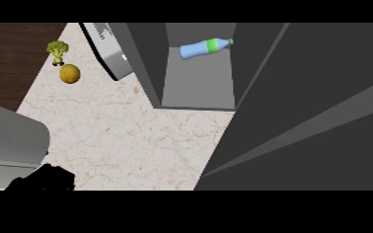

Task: Pick up the bottled water, place it into the cabinet and close the cabinet

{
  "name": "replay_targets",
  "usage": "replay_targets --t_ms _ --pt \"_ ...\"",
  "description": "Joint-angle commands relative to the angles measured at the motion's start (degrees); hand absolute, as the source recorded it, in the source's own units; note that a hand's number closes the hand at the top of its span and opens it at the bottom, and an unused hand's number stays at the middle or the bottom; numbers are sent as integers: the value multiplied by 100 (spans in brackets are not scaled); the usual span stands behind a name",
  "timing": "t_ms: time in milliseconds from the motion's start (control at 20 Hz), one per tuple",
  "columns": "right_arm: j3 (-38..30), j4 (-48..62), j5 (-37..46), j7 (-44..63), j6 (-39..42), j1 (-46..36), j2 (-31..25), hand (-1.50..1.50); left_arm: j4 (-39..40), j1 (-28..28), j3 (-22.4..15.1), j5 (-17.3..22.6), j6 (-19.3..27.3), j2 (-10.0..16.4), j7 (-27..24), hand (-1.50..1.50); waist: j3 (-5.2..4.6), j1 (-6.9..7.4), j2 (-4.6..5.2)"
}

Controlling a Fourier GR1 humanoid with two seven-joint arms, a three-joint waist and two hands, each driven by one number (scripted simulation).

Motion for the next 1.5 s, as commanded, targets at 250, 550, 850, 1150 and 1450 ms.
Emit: replay_targets --t_ms 250,550,850,1150,1450 --pt "-956 1369 -159 1022 -251 -2049 1649 150 -745 1110 803 619 -653 471 -65 150 12 -52 41" --pt "-2612 2692 -1077 700 413 -3076 1672 150 -617 1575 1130 659 -1130 429 -371 150 14 2 63" --pt "-2856 4179 -1314 -269 716 -3384 1677 150 -172 1540 1730 1049 -1745 593 -302 150 15 -60 64" --pt "-3508 5412 -1779 -834 1462 -3651 1563 150 -60 1389 1964 1282 -1794 584 -5 150 18 -101 78" --pt "-3678 6673 -1574 -1350 1578 -4090 1680 150 -506 1567 2073 1277 -1750 518 196 150 18 -40 92"
